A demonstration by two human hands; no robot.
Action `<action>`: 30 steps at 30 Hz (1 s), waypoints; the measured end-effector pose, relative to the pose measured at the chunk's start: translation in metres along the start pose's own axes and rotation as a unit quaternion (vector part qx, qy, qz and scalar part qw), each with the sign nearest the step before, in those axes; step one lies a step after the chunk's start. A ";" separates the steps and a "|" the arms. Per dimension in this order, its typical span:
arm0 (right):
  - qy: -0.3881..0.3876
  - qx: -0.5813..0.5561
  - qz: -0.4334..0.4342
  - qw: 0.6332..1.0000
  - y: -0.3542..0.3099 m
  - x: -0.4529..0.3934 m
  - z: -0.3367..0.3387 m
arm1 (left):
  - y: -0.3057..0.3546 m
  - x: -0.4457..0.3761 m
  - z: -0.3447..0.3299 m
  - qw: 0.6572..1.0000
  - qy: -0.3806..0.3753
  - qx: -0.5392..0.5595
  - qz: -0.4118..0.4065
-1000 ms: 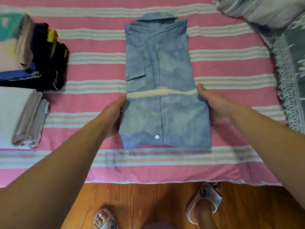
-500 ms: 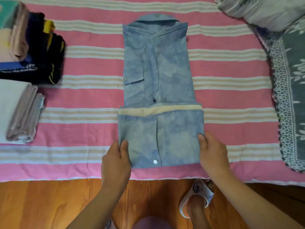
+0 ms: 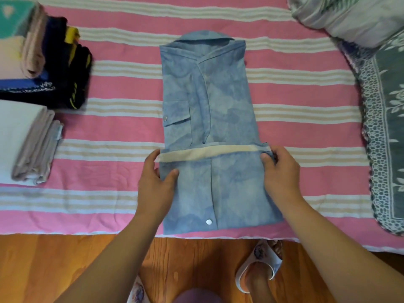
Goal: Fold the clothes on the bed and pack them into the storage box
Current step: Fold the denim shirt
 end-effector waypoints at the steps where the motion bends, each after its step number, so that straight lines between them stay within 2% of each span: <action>1: -0.006 0.021 0.002 1.000 0.002 -0.003 -0.005 | -0.001 -0.001 -0.002 0.998 0.008 -0.059 -0.015; 2: -0.009 0.044 0.006 0.999 0.004 -0.005 -0.008 | -0.003 -0.001 -0.004 0.987 0.014 -0.148 -0.064; 3: -0.009 0.063 0.012 0.998 0.006 -0.005 -0.010 | -0.004 0.001 -0.005 0.959 0.014 -0.243 -0.142; 4: -0.001 0.085 0.032 0.996 0.006 -0.005 -0.008 | -0.004 0.005 -0.006 0.916 0.010 -0.319 -0.242; 6: 0.023 0.170 0.164 0.971 -0.001 -0.002 -0.001 | -0.005 0.012 -0.005 0.816 -0.067 -0.383 -0.427; 7: 0.020 0.213 0.259 0.942 -0.003 0.000 0.004 | -0.008 0.014 -0.002 0.774 -0.129 -0.394 -0.479; 9: -0.048 0.289 0.411 0.863 0.002 0.004 0.012 | -0.014 0.009 0.009 0.719 -0.244 -0.421 -0.495; 10: -0.101 0.337 0.441 0.825 0.009 0.005 0.013 | -0.018 0.004 0.014 0.700 -0.293 -0.443 -0.478; 12: -0.191 0.426 0.437 0.769 0.028 0.002 0.014 | -0.025 -0.013 0.020 0.663 -0.376 -0.483 -0.431; 14: -0.235 0.457 0.424 0.746 0.033 -0.004 0.014 | -0.025 -0.026 0.018 0.634 -0.417 -0.504 -0.413; 15: -0.240 0.457 0.413 0.751 0.032 -0.007 0.014 | -0.023 -0.026 0.016 0.626 -0.420 -0.512 -0.411; 16: -0.237 0.448 0.389 0.769 0.028 -0.009 0.013 | -0.023 -0.024 0.014 0.628 -0.413 -0.515 -0.411; 17: -0.225 0.425 0.352 0.803 0.020 -0.009 0.013 | -0.023 -0.018 0.014 0.641 -0.394 -0.515 -0.411; 18: -0.207 0.387 0.307 0.844 0.015 -0.009 0.013 | -0.024 -0.011 0.012 0.668 -0.361 -0.507 -0.408; 19: -0.192 0.343 0.256 0.883 0.010 -0.009 0.012 | -0.023 -0.001 0.012 0.710 -0.316 -0.490 -0.394; 20: -0.186 0.298 0.209 0.913 0.006 -0.008 0.010 | -0.021 0.008 0.012 0.771 -0.259 -0.454 -0.363; 21: -0.180 0.256 0.172 0.934 0.003 -0.007 0.007 | -0.019 0.015 0.013 0.849 -0.186 -0.382 -0.312; 22: -0.168 0.207 0.136 0.954 0.000 -0.008 0.005 | -0.018 0.020 0.015 0.928 -0.119 -0.273 -0.225; 23: -0.147 0.148 0.085 0.974 -0.001 -0.011 0.006 | -0.016 0.025 0.015 0.981 -0.071 -0.144 -0.106; 24: -0.121 0.086 0.016 0.989 -0.003 -0.014 0.008 | -0.018 0.029 0.014 0.999 -0.041 -0.033 0.011; 25: -0.097 0.034 -0.058 0.993 -0.003 -0.015 0.010 | -0.023 0.034 0.012 0.994 -0.018 0.039 0.097; 26: -0.082 -0.002 -0.113 0.990 -0.002 -0.012 0.011 | -0.026 0.038 0.011 0.990 0.002 0.046 0.131; 27: -0.077 -0.013 -0.132 0.988 0.000 -0.007 0.010 | -0.026 0.043 0.011 0.991 0.019 0.021 0.129; 30: -0.075 0.012 -0.069 0.995 0.003 0.011 0.006 | -0.025 0.049 0.008 0.997 0.027 -0.048 0.061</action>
Point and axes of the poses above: each hand's wrist, its own x-axis away from the middle knuckle, its own z-axis out of the back of the hand, y = z × x, the point moved 2 cm from there along -x, towards the middle knuckle, and after that the axes turned 8 degrees about -z, right-handed, at the moved point
